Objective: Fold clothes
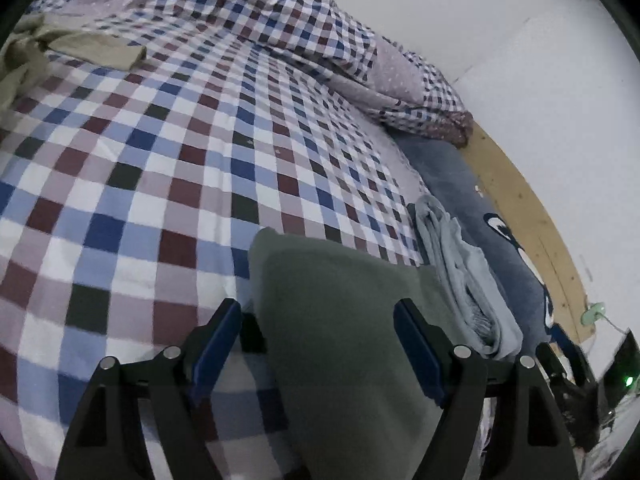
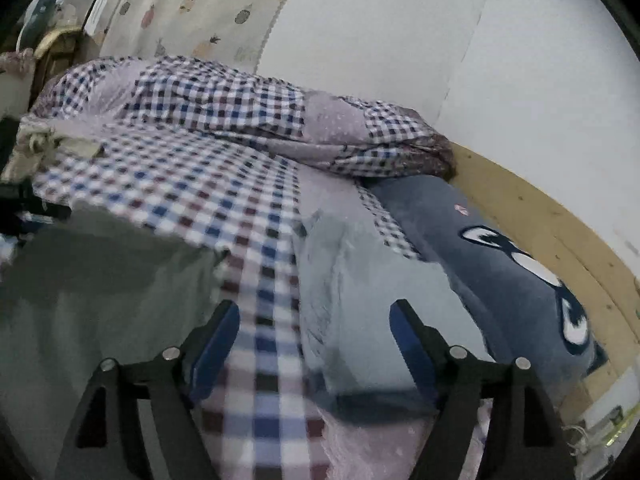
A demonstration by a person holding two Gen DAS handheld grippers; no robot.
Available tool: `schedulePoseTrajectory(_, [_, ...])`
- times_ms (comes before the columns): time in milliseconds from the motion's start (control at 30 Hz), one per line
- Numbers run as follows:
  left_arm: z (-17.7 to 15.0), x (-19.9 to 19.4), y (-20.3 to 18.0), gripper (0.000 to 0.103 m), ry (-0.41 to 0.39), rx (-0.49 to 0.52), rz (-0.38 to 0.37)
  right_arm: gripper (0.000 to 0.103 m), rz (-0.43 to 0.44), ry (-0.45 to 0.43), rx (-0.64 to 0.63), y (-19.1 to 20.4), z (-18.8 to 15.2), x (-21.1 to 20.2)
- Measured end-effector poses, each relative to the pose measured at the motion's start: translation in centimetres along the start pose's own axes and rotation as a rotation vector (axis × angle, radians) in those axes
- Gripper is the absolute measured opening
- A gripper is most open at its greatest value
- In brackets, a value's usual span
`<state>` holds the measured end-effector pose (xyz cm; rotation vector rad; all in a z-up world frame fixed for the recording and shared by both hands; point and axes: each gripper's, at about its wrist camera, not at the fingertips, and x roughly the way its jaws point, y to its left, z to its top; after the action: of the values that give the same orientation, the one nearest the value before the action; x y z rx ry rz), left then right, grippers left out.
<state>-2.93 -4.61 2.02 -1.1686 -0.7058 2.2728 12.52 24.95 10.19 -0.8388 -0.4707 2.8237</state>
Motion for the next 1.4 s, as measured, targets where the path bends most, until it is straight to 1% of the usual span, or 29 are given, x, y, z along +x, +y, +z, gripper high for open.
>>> schedulePoseTrajectory(33, [0.1, 0.2, 0.1, 0.082, 0.002, -0.002, -0.006, 0.085, 0.096, 0.009, 0.034, 0.0, 0.7, 0.7])
schedulePoseTrajectory(100, [0.3, 0.7, 0.3, 0.077, 0.014, -0.005, -0.01, 0.085, 0.338, 0.037, 0.126, -0.5, 2.1, 2.6])
schedulePoseTrajectory(133, [0.4, 1.0, 0.4, 0.074, 0.024, -0.01, -0.006, 0.085, 0.399, 0.054, 0.158, -0.6, 2.5, 3.6])
schedulePoseTrajectory(167, [0.4, 1.3, 0.6, 0.064, 0.031, -0.014, 0.002, 0.085, 0.444, 0.072, 0.184, -0.7, 2.9, 5.0])
schedulePoseTrajectory(200, [0.4, 1.5, 0.7, 0.059, 0.033, -0.018, 0.012, 0.085, 0.488, 0.091, 0.211, -0.8, 3.3, 6.4])
schedulePoseTrajectory(233, [0.4, 1.6, 0.8, 0.056, 0.033, -0.02, 0.018, 0.085, 0.53, 0.112, 0.239, -0.9, 3.6, 7.8])
schedulePoseTrajectory(300, [0.3, 1.8, 1.0, 0.046, 0.03, -0.02, 0.025, 0.085, 0.6, 0.162, 0.299, -0.9, 3.6, 10.9])
schedulePoseTrajectory(367, [0.3, 1.9, 1.2, 0.037, 0.022, -0.021, 0.038, 0.085, 0.639, 0.195, 0.337, -1.2, 3.0, 13.2])
schedulePoseTrajectory(433, [0.2, 1.9, 1.5, 0.031, 0.01, -0.027, 0.045, 0.085, 0.66, 0.209, 0.363, -0.8, 2.2, 15.4])
schedulePoseTrajectory(533, [-0.1, 1.6, 2.1, 0.024, -0.02, -0.052, 0.049, 0.085, 0.653, 0.246, 0.336, 0.4, 1.7, 17.7])
schedulePoseTrajectory(567, [-0.1, 1.5, 2.1, 0.022, -0.028, -0.05, 0.054, 0.082, 0.646, 0.253, 0.32, 0.8, 1.5, 18.1])
schedulePoseTrajectory(600, [-0.2, 1.4, 2.1, 0.021, -0.037, -0.045, 0.062, 0.078, 0.639, 0.261, 0.315, 1.1, 1.5, 18.6])
schedulePoseTrajectory(633, [-0.3, 1.3, 1.9, 0.02, -0.046, -0.039, 0.07, 0.06, 0.633, 0.268, 0.309, 1.3, 1.4, 19.1])
schedulePoseTrajectory(667, [-0.4, 1.2, 1.8, 0.019, -0.061, -0.03, 0.08, 0.036, 0.626, 0.276, 0.303, 1.6, 1.4, 19.6])
schedulePoseTrajectory(700, [-0.5, 0.9, 1.5, 0.017, -0.084, -0.021, 0.09, 0.027, 0.62, 0.285, 0.301, 1.8, 1.3, 20.0])
schedulePoseTrajectory(767, [-0.8, 0.3, 1.1, 0.017, -0.131, -0.01, 0.103, 0.023, 0.613, 0.307, 0.315, 1.8, 1.2, 20.8])
schedulePoseTrajectory(833, [-1.1, 0.2, 1.2, 0.016, -0.151, -0.012, 0.121, 0.018, 0.621, 0.29, 0.316, 1.9, 1.5, 20.5])
schedulePoseTrajectory(933, [-0.9, 0.8, 2.3, 0.017, -0.116, -0.057, 0.105, 0.013, 0.606, 0.284, 0.32, 1.7, 1.6, 20.7])
schedulePoseTrajectory(1000, [-0.6, 0.9, 2.5, 0.022, -0.097, -0.065, 0.089, 0.006, 0.516, 0.338, 0.338, 1.1, 0.6, 22.1])
schedulePoseTrajectory(1033, [-0.5, 0.9, 2.5, 0.023, -0.087, -0.064, 0.084, 0.003, 0.453, 0.377, 0.348, 0.6, -0.1, 22.9])
schedulePoseTrajectory(1067, [-0.3, 1.0, 2.5, 0.024, -0.079, -0.064, 0.077, 0.003, 0.438, 0.395, 0.371, 0.1, -0.5, 23.4])
schedulePoseTrajectory(1133, [0.0, 1.0, 2.4, 0.03, -0.068, -0.062, 0.058, 0.005, 0.485, 0.379, 0.436, -1.0, -0.6, 23.5])
schedulePoseTrajectory(1200, [0.4, 1.1, 2.5, 0.044, -0.057, -0.063, 0.038, 0.007, 0.554, 0.316, 0.464, -1.5, 0.3, 22.6])
schedulePoseTrajectory(1233, [0.6, 1.1, 2.5, 0.047, -0.054, -0.068, 0.025, 0.01, 0.588, 0.288, 0.477, -1.7, 0.7, 22.3])
schedulePoseTrajectory(1267, [0.8, 1.0, 2.6, 0.053, -0.055, -0.072, 0.014, 0.02, 0.619, 0.273, 0.49, -1.6, 0.9, 22.1])
schedulePoseTrajectory(1300, [1.0, 1.0, 2.5, 0.056, -0.056, -0.073, 0.002, 0.029, 0.649, 0.266, 0.503, -1.4, 1.1, 22.1])
schedulePoseTrajectory(1333, [1.2, 0.9, 2.5, 0.058, -0.059, -0.071, -0.007, 0.046, 0.672, 0.263, 0.513, -1.1, 1.2, 22.2])
schedulePoseTrajectory(1367, [1.3, 1.0, 2.4, 0.059, -0.06, -0.069, -0.012, 0.05, 0.679, 0.27, 0.513, -0.7, 1.2, 22.4])
schedulePoseTrajectory(1400, [1.5, 1.1, 2.4, 0.059, -0.058, -0.068, -0.019, 0.05, 0.687, 0.276, 0.513, -0.4, 1.1, 22.6])
